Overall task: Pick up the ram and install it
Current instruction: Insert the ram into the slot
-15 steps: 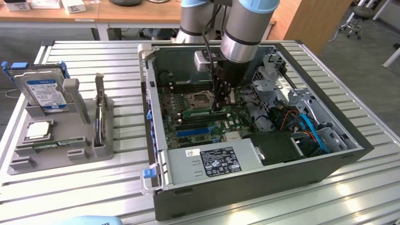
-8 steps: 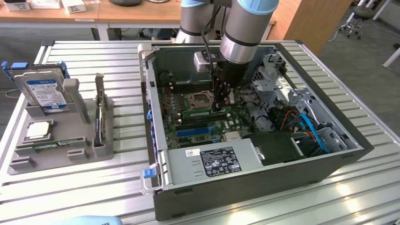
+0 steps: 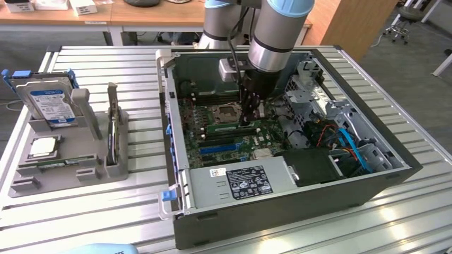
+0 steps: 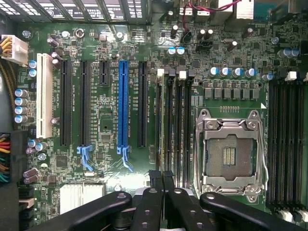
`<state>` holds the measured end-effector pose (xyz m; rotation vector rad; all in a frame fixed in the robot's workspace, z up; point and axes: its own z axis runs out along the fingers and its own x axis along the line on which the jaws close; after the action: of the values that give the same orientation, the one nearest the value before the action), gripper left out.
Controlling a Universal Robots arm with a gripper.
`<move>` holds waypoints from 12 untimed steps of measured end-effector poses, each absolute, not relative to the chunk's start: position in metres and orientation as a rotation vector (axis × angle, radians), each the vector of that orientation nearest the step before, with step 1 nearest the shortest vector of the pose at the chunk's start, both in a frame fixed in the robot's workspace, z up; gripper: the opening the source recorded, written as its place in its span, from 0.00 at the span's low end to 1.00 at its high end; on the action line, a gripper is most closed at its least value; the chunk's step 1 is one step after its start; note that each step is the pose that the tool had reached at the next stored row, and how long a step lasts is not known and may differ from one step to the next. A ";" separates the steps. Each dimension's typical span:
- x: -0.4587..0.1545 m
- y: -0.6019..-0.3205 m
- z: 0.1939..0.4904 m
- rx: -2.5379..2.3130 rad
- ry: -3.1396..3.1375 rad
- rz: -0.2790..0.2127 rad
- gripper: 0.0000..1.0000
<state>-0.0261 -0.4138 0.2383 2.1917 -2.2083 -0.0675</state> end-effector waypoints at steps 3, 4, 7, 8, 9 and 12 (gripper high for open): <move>-0.026 -0.414 0.237 2.192 -2.208 -0.068 0.12; -0.026 -0.414 0.236 2.192 -2.208 -0.068 0.12; -0.026 -0.414 0.235 2.192 -2.208 -0.067 0.12; -0.026 -0.414 0.235 2.192 -2.208 -0.067 0.12; -0.026 -0.414 0.235 2.192 -2.208 -0.067 0.12; -0.026 -0.414 0.234 2.192 -2.209 -0.068 0.12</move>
<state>-0.0261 -0.4137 0.2339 2.1920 -2.2085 -0.0678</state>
